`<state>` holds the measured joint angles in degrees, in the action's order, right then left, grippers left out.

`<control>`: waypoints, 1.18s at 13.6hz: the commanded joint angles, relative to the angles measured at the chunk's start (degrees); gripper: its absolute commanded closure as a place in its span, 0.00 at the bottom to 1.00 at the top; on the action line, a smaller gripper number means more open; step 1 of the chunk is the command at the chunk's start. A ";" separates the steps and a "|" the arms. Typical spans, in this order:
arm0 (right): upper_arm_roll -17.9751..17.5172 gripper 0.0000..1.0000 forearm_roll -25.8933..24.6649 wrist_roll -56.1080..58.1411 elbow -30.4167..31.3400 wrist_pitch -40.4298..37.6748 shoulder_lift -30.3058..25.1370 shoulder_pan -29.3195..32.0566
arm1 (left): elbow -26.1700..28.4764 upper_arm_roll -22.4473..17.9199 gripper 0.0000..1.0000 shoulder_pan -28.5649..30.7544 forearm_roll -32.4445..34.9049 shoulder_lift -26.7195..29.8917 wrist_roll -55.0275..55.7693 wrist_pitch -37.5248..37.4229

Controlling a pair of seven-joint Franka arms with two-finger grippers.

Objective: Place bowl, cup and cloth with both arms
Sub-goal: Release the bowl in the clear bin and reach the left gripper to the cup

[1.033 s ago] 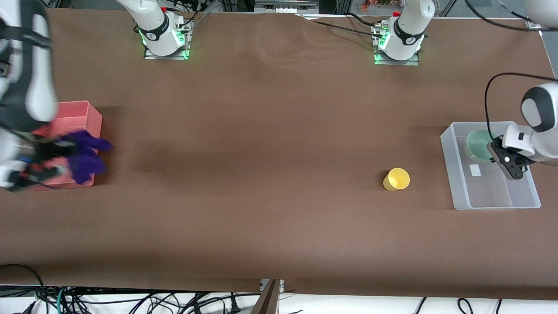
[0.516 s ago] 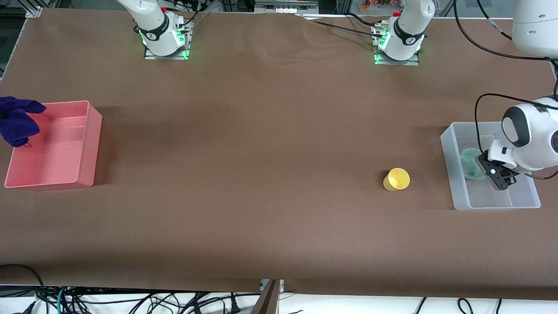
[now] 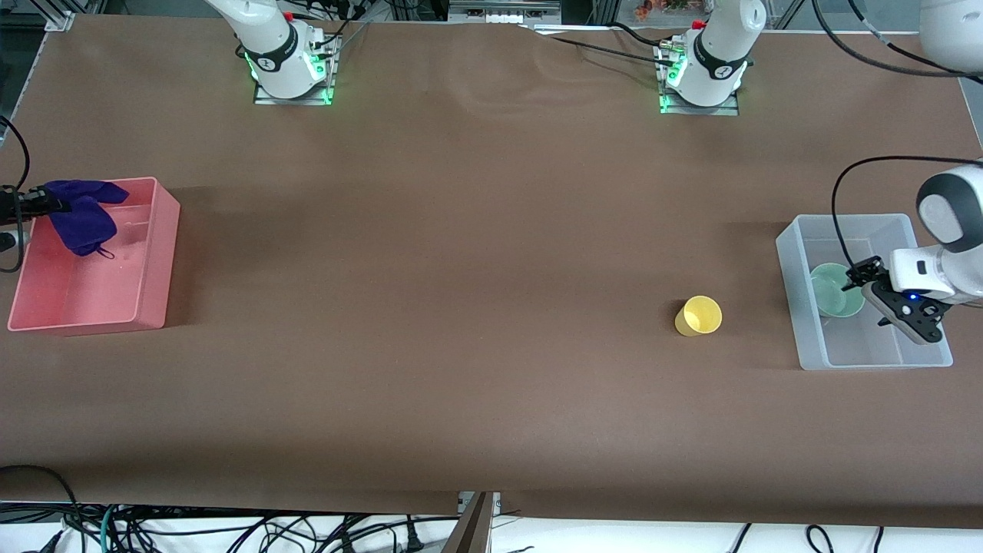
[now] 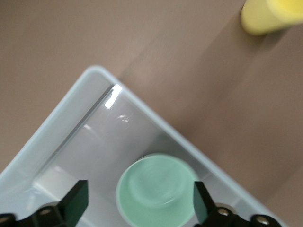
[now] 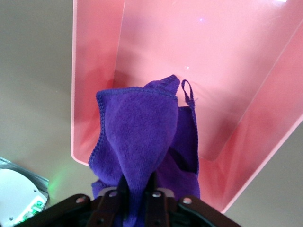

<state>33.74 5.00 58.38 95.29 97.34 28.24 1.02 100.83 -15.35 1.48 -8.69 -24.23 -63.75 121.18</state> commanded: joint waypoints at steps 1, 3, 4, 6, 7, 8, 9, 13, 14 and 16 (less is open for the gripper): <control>0.54 0.00 2.82 0.95 -3.68 -0.39 -1.08 -0.49 | -3.79 3.20 0.00 -2.71 -1.69 0.32 17.35 -5.95; -0.16 0.00 3.18 0.16 -8.69 -3.19 -1.43 -0.93 | -3.98 7.33 0.00 -2.97 -1.68 0.23 33.35 -5.87; -1.82 0.00 3.09 -1.85 -11.24 -5.03 -2.04 -1.20 | -3.98 9.27 0.00 -3.67 -1.60 -0.29 41.26 -5.61; -8.66 0.00 1.43 -14.01 -14.86 -9.95 -4.76 -1.20 | -3.89 12.17 0.00 -4.99 -1.60 -1.95 54.46 -4.91; -12.35 0.00 -0.67 -20.70 -16.79 -11.98 -6.17 -1.20 | -3.54 12.62 0.01 -5.95 -1.60 -3.09 58.18 -2.90; -17.34 0.00 -3.04 -27.72 -17.68 -13.30 -7.57 -1.20 | -2.93 12.71 0.03 -6.57 -1.60 -4.50 59.43 -0.10; -21.48 0.00 -4.89 -34.76 -17.60 -13.58 -9.50 -1.20 | -2.22 12.71 0.14 -7.27 -1.51 -6.60 59.18 2.19; -33.54 0.00 -7.35 -41.77 -17.51 -13.75 -13.46 -1.11 | 3.14 12.71 0.94 -8.42 -1.51 -9.34 58.65 10.65; -36.44 0.00 -9.54 -42.81 -17.34 -13.75 -14.00 -1.11 | 3.14 12.71 1.00 -8.51 -1.42 -9.61 58.65 10.65; -38.05 0.00 -8.60 -50.00 -16.46 -13.75 -15.05 -1.11 | 2.88 12.71 1.00 -8.69 -0.98 -8.91 58.57 10.22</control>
<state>-2.32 -3.00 12.81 77.21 84.00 14.97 -1.29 103.26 -2.21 -6.49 -9.36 -35.01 -5.06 131.51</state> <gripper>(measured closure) 0.000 0.670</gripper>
